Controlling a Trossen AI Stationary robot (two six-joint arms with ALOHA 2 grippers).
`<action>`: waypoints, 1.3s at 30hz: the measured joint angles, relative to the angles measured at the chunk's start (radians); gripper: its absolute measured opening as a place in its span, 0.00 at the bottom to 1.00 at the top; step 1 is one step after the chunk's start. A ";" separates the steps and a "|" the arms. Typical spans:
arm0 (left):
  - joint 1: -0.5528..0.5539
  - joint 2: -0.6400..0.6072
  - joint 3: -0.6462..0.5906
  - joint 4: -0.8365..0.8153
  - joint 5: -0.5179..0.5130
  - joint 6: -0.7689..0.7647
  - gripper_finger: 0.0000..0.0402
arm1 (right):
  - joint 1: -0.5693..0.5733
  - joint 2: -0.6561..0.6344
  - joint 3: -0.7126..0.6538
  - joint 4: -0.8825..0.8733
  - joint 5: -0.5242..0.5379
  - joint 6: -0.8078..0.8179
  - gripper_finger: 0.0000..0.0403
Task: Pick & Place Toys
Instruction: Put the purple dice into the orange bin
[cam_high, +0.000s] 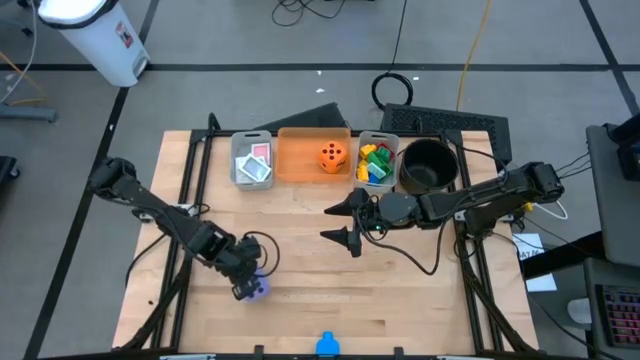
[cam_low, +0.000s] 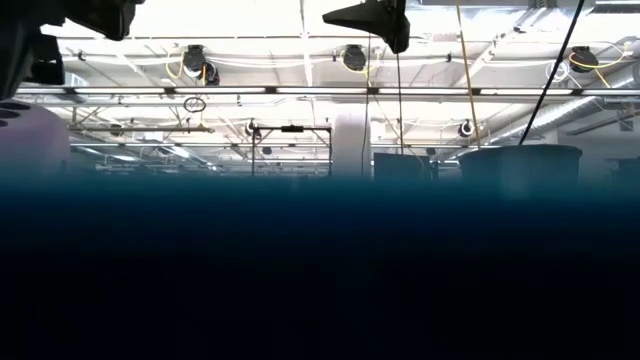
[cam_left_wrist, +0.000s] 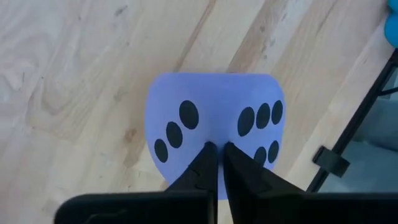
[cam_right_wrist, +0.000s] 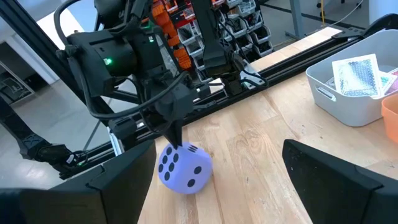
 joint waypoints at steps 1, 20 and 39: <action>0.002 0.000 0.000 0.000 0.005 0.005 0.03 | 0.000 0.000 0.000 0.000 0.000 0.000 0.85; 0.063 -0.001 0.002 -0.031 0.038 0.076 0.05 | 0.000 0.000 0.000 -0.001 0.000 -0.001 0.85; 0.185 -0.001 0.002 -0.205 0.139 0.215 0.65 | 0.000 0.000 0.000 -0.034 0.000 -0.001 0.85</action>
